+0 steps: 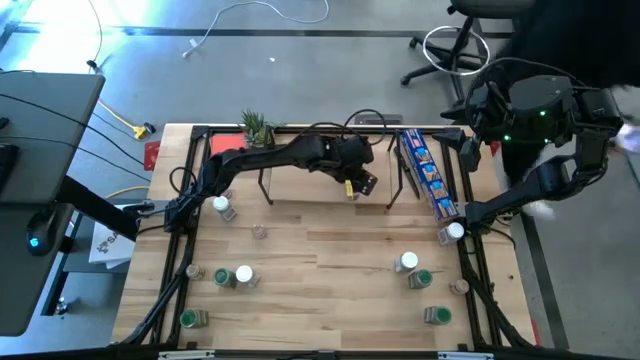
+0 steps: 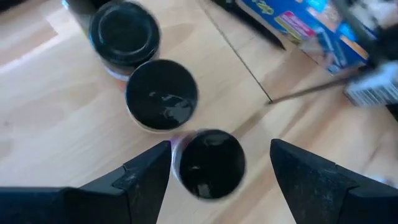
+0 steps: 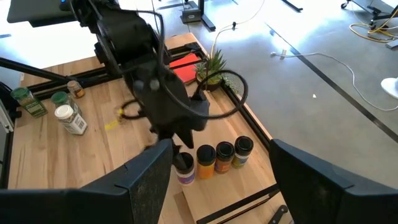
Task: Shelf spices
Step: Put the black seasoning bottle on the shelf aligned with the other black seasoning bottles, then adjust the black seasoning bottles on the shelf
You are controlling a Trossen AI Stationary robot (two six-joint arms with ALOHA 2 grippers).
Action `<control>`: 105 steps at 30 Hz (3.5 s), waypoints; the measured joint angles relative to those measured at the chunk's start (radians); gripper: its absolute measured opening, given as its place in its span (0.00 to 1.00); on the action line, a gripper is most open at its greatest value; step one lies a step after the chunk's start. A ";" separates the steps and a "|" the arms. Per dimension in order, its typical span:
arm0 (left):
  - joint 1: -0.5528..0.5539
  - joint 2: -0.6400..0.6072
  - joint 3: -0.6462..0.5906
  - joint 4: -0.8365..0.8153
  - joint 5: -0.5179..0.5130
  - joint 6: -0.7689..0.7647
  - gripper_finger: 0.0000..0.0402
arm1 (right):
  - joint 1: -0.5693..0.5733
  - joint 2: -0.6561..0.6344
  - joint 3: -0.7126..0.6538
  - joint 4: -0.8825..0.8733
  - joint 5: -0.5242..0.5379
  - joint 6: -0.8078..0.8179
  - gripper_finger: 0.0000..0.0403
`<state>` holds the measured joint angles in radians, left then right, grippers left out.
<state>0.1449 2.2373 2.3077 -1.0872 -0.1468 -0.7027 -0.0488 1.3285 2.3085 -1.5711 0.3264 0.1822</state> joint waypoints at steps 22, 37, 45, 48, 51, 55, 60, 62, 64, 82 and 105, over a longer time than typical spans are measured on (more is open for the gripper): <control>-0.043 -0.017 -0.136 0.016 0.089 0.269 0.29 | 0.000 0.000 0.000 0.000 0.000 -0.003 0.65; -0.019 -0.033 -0.107 0.009 0.078 0.243 0.26 | 0.000 0.000 0.000 0.000 0.000 0.022 0.65; 0.005 -0.068 -0.087 -0.133 0.052 0.234 0.26 | 0.000 0.000 0.000 0.000 0.000 0.019 0.65; 0.037 -0.055 -0.112 -0.085 0.051 0.252 0.26 | 0.000 0.001 0.000 0.000 0.000 0.019 0.65; 0.066 -0.040 -0.145 -0.025 0.053 0.258 0.26 | 0.000 0.002 0.000 0.000 0.000 0.019 0.65; 0.098 -0.035 -0.181 0.039 0.053 0.243 0.26 | 0.000 0.002 0.000 0.000 0.000 0.021 0.65; 0.113 -0.036 -0.196 0.084 0.055 0.243 0.26 | 0.000 0.002 0.000 0.000 0.000 0.019 0.65; 0.112 -0.036 -0.196 0.102 0.054 0.251 0.26 | 0.000 0.002 0.000 0.000 0.000 0.019 0.65; 0.112 -0.036 -0.196 0.098 0.051 0.251 0.26 | 0.000 0.002 0.000 0.000 0.000 0.019 0.65; 0.262 -0.036 -0.196 0.205 0.053 0.288 0.26 | 0.000 0.002 0.000 0.000 0.000 0.022 0.65; 0.231 -0.003 -0.196 0.203 0.112 0.206 0.26 | 0.000 0.002 0.000 0.000 0.023 0.028 0.65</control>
<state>0.3763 2.2341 2.1120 -0.8842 -0.0350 -0.4967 -0.0486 1.3308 2.3081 -1.5711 0.3492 0.2100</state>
